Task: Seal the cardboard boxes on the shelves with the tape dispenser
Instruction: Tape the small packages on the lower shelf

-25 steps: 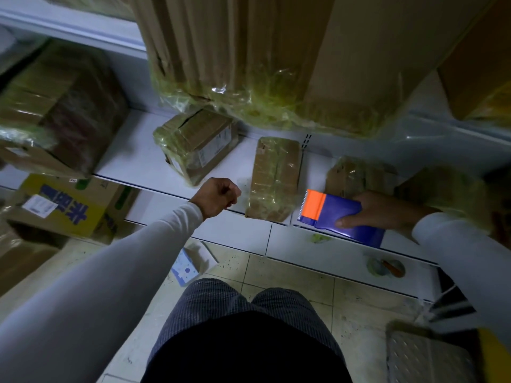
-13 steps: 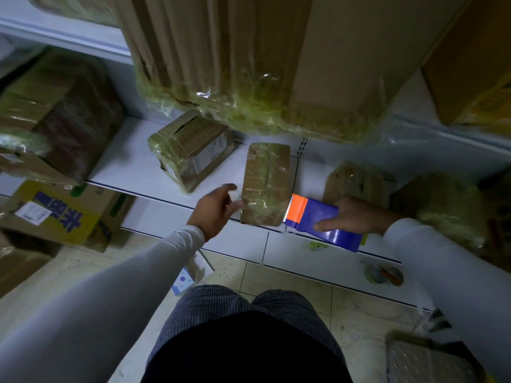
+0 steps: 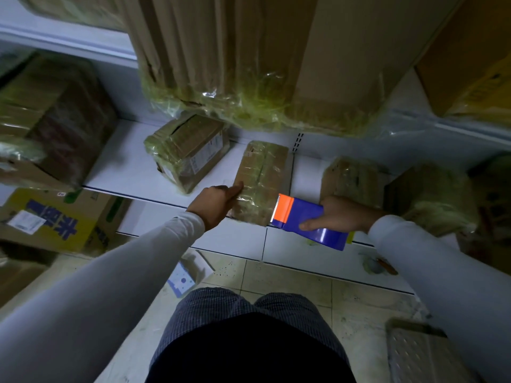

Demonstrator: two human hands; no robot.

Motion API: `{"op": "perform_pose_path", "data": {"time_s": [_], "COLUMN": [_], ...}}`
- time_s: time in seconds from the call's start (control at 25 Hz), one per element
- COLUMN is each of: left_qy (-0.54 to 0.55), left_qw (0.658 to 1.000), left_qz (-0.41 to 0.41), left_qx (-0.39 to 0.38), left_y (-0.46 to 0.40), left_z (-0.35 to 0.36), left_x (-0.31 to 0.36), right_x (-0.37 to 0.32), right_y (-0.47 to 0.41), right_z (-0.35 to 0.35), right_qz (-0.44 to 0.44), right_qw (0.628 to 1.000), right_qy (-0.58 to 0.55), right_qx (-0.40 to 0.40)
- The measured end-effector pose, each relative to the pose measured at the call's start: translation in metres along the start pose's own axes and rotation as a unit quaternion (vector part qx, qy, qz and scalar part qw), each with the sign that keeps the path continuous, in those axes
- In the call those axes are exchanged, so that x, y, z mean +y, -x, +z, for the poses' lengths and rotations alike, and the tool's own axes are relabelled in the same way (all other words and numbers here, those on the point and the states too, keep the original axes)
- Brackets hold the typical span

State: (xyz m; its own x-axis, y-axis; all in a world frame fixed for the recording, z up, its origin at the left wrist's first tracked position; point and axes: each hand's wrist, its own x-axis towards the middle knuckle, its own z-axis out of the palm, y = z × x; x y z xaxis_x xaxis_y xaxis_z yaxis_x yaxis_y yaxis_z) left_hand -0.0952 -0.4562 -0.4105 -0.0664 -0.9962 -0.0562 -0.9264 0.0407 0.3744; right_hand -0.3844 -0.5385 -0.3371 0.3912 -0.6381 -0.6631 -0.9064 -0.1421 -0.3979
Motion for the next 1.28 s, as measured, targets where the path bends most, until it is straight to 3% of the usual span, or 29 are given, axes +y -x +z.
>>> {"op": "perform_pose_path", "data": {"time_s": [0.08,0.2,0.24,0.36,0.68,1.04,1.16,1.28], "left_qy": [-0.026,-0.129,-0.134,-0.147,-0.092,-0.064,-0.057,-0.050], "left_qw": [1.000,0.989,0.987,0.975,0.984,0.986,0.986,0.987], "left_qz": [-0.010,0.010,0.056,0.160,0.143,0.144,0.143,0.141], "left_qx": [0.004,0.078,0.072,-0.044,-0.052,-0.058,-0.059,-0.065], "left_y": [0.016,0.020,0.014,-0.007,-0.015,-0.013,-0.014,-0.013], "left_z": [-0.010,-0.021,-0.021,-0.009,0.006,0.009,0.010,0.006], "left_x": [-0.015,-0.017,-0.012,0.003,-0.003,0.000,-0.001,-0.001], "right_x": [-0.007,-0.021,-0.024,-0.025,-0.008,0.000,-0.027,-0.023], "right_y": [-0.003,-0.009,-0.010,-0.007,0.017,0.018,-0.011,-0.017], "right_z": [0.014,0.030,0.033,0.036,0.050,0.042,0.061,0.074], "right_qz": [-0.016,-0.032,-0.034,-0.025,-0.034,0.035,0.036,0.068], "right_qw": [1.000,0.998,0.998,0.998,0.992,0.999,0.996,0.980], "right_qy": [-0.024,-0.051,-0.051,-0.053,-0.125,-0.021,0.015,0.127], "right_qx": [-0.003,0.007,0.011,0.010,-0.002,0.027,0.083,0.135]}}
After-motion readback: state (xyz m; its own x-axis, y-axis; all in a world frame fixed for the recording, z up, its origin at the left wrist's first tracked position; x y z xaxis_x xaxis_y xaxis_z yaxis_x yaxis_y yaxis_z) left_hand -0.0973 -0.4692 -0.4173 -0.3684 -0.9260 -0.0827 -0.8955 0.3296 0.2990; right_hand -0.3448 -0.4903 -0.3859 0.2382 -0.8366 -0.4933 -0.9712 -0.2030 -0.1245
